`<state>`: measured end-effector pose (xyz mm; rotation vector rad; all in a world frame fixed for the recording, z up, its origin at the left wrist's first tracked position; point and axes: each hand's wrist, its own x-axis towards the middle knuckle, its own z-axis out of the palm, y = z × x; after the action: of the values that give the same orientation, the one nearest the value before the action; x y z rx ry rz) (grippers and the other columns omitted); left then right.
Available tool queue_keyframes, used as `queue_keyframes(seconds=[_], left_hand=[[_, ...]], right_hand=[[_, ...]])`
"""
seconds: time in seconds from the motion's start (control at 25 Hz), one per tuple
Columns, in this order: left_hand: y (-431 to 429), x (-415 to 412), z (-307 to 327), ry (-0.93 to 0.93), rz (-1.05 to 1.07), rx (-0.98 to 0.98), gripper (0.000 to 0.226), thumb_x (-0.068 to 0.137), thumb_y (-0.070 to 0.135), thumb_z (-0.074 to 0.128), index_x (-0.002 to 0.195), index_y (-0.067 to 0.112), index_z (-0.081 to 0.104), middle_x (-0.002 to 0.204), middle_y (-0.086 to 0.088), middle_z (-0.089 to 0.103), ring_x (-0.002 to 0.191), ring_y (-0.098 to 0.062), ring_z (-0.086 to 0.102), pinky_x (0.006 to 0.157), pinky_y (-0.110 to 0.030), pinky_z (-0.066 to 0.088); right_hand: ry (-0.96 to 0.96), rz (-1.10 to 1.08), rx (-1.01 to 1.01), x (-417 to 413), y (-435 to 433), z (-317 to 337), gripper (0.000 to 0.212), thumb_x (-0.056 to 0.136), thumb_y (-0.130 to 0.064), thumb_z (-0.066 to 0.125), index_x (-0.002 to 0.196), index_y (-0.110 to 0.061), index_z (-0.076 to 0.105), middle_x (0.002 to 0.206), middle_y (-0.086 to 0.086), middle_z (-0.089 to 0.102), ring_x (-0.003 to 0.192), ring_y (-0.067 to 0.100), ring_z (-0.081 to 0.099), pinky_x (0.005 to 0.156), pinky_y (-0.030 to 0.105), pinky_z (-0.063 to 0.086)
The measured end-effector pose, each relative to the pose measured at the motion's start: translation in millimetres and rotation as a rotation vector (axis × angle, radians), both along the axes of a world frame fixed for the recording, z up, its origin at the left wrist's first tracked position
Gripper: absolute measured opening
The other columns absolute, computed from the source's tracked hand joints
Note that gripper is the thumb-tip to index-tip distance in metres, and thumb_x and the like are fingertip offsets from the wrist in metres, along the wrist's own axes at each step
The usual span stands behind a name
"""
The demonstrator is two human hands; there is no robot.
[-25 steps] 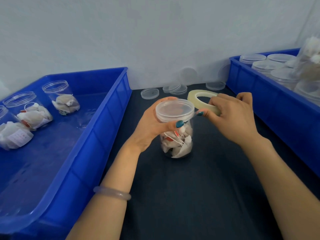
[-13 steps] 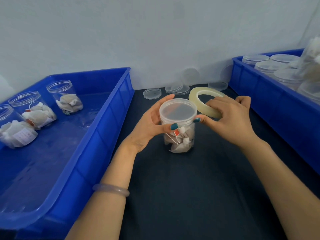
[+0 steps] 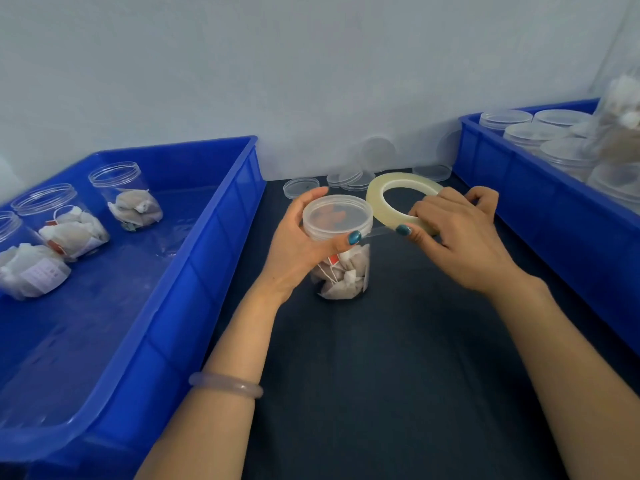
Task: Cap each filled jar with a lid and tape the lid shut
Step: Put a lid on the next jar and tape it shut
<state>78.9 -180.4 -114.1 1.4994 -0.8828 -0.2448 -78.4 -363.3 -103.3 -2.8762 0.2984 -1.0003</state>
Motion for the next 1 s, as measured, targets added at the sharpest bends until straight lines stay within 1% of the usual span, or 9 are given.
queue_keyframes(seconds=[0.08, 0.24, 0.32, 0.52, 0.6, 0.76, 0.88, 0.92, 1.0], left_hand=[[0, 1, 0, 0.019, -0.037, 0.006, 0.088, 0.053, 0.033, 0.097, 0.130, 0.023, 0.056, 0.123, 0.010, 0.063, 0.114, -0.005, 0.061, 0.094, -0.037, 0.056], [1, -2, 4, 0.123, -0.178, -0.040, 0.092, 0.045, 0.053, 0.094, 0.125, 0.024, 0.058, 0.120, 0.007, 0.068, 0.117, -0.011, 0.062, 0.085, -0.025, 0.055], [1, -3, 6, 0.142, -0.229, -0.039, 0.093, 0.045, 0.054, 0.093, 0.125, 0.022, 0.057, 0.118, 0.010, 0.069, 0.116, -0.011, 0.063, 0.085, -0.023, 0.054], [4, -4, 7, 0.192, -0.289, -0.012, 0.094, 0.044, 0.055, 0.094, 0.124, 0.023, 0.056, 0.117, 0.011, 0.070, 0.115, -0.011, 0.063, 0.083, -0.026, 0.057], [6, -3, 6, 0.197, -0.299, 0.003, 0.092, 0.046, 0.056, 0.093, 0.124, 0.023, 0.057, 0.119, 0.010, 0.069, 0.118, -0.013, 0.062, 0.085, -0.027, 0.056], [11, 3, 3, 0.118, -0.335, 0.059, 0.080, 0.062, 0.042, 0.087, 0.133, 0.023, 0.053, 0.131, 0.008, 0.064, 0.126, -0.012, 0.056, 0.095, -0.027, 0.051], [11, 1, 4, 0.015, -0.260, 0.115, 0.097, 0.049, 0.056, 0.090, 0.134, 0.027, 0.053, 0.133, 0.007, 0.061, 0.126, -0.009, 0.055, 0.100, -0.030, 0.050], [10, 0, 4, -0.028, -0.211, 0.121, 0.101, 0.047, 0.057, 0.091, 0.135, 0.027, 0.052, 0.134, 0.008, 0.059, 0.126, -0.008, 0.055, 0.101, -0.031, 0.049], [9, -1, 3, -0.057, -0.141, 0.098, 0.095, 0.051, 0.048, 0.089, 0.135, 0.025, 0.051, 0.128, 0.014, 0.062, 0.121, -0.004, 0.057, 0.098, -0.030, 0.051]], right_hand=[[-0.041, -0.055, -0.026, 0, 1, 0, 0.053, 0.097, -0.065, 0.025, 0.076, -0.025, 0.053, 0.076, -0.011, 0.051, 0.083, 0.009, 0.038, 0.079, 0.032, 0.013], [-0.125, -0.169, 0.043, 0, 0, 4, 0.069, 0.084, -0.079, 0.028, 0.067, -0.019, 0.055, 0.068, -0.006, 0.052, 0.079, 0.015, 0.043, 0.079, 0.031, 0.013], [-0.118, -0.177, 0.090, 1, 0, 3, 0.072, 0.079, -0.083, 0.027, 0.065, -0.018, 0.054, 0.066, -0.006, 0.052, 0.077, 0.017, 0.044, 0.080, 0.032, 0.014], [-0.188, -0.138, 0.146, 7, 9, 1, 0.066, 0.080, -0.081, 0.033, 0.064, -0.020, 0.051, 0.063, -0.011, 0.046, 0.075, 0.016, 0.043, 0.079, 0.032, 0.014], [-0.197, -0.116, 0.166, 7, 11, 1, 0.064, 0.080, -0.080, 0.033, 0.066, -0.021, 0.052, 0.065, -0.011, 0.047, 0.076, 0.015, 0.042, 0.079, 0.033, 0.014], [-0.127, -0.115, 0.119, 7, 16, -4, 0.062, 0.079, -0.080, 0.034, 0.069, -0.023, 0.054, 0.069, -0.010, 0.051, 0.078, 0.015, 0.042, 0.079, 0.034, 0.016], [-0.108, -0.146, 0.072, 11, 23, -7, 0.063, 0.079, -0.082, 0.032, 0.070, -0.024, 0.054, 0.070, -0.011, 0.051, 0.077, 0.014, 0.041, 0.079, 0.035, 0.018], [-0.102, -0.152, 0.060, 12, 24, -7, 0.064, 0.081, -0.082, 0.030, 0.071, -0.024, 0.054, 0.070, -0.012, 0.050, 0.077, 0.014, 0.041, 0.079, 0.035, 0.019], [-0.073, -0.131, 0.040, 12, 21, -6, 0.065, 0.085, -0.080, 0.026, 0.076, -0.023, 0.055, 0.071, -0.010, 0.051, 0.071, 0.016, 0.044, 0.081, 0.037, 0.024]])
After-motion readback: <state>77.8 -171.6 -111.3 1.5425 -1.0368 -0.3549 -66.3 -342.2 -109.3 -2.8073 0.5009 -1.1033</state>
